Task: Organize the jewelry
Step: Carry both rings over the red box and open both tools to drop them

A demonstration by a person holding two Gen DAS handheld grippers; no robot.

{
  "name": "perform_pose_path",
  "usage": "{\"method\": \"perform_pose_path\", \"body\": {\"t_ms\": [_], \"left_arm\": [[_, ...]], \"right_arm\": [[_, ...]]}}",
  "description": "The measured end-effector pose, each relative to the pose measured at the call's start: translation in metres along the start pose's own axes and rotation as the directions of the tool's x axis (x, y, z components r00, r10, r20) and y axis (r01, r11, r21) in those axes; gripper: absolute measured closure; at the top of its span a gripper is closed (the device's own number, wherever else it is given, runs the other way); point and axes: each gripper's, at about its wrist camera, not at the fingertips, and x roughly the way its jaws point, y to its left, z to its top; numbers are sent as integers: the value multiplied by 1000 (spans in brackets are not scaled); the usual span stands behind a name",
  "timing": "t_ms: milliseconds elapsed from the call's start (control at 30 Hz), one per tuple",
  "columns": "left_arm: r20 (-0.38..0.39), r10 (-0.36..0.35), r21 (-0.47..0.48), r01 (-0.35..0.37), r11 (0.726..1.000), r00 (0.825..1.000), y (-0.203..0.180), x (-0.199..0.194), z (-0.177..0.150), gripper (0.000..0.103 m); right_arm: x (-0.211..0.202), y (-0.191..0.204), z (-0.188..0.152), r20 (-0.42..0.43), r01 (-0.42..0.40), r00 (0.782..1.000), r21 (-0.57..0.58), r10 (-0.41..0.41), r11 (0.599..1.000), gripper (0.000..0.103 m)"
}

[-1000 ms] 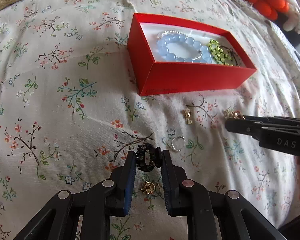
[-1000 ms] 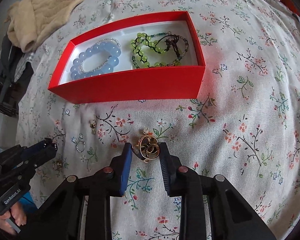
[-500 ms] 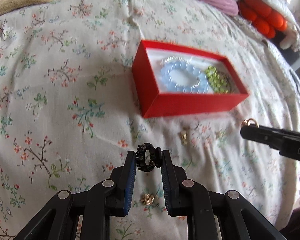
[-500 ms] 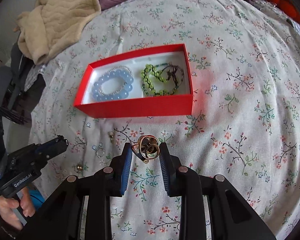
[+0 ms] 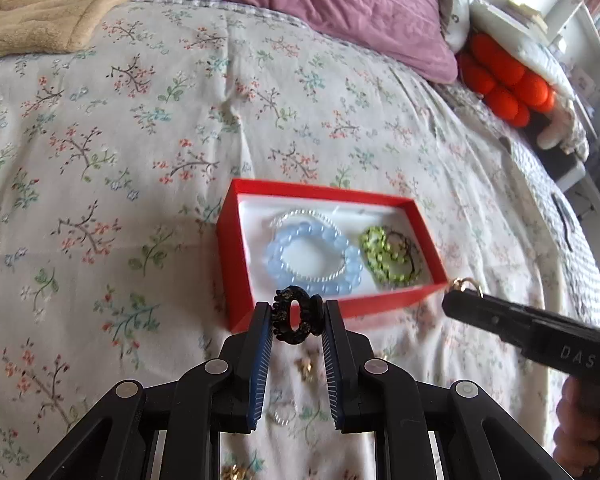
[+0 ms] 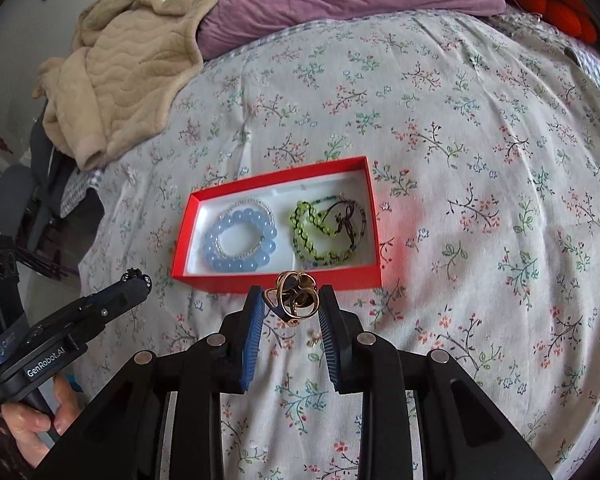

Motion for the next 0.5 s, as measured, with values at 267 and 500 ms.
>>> {"method": "perform_pose_path", "body": {"t_ms": [267,500], "left_arm": [[-5,-22,11,22,1000,1000,-6,19,10,84],[-7,-41,14,41,999,999,-6,33,18,84]], "right_arm": [[9,-8,14,1,-10,1000,11,10,1000,73],[21,-23,22,-16,-21,1000,38,21,999,73]]}}
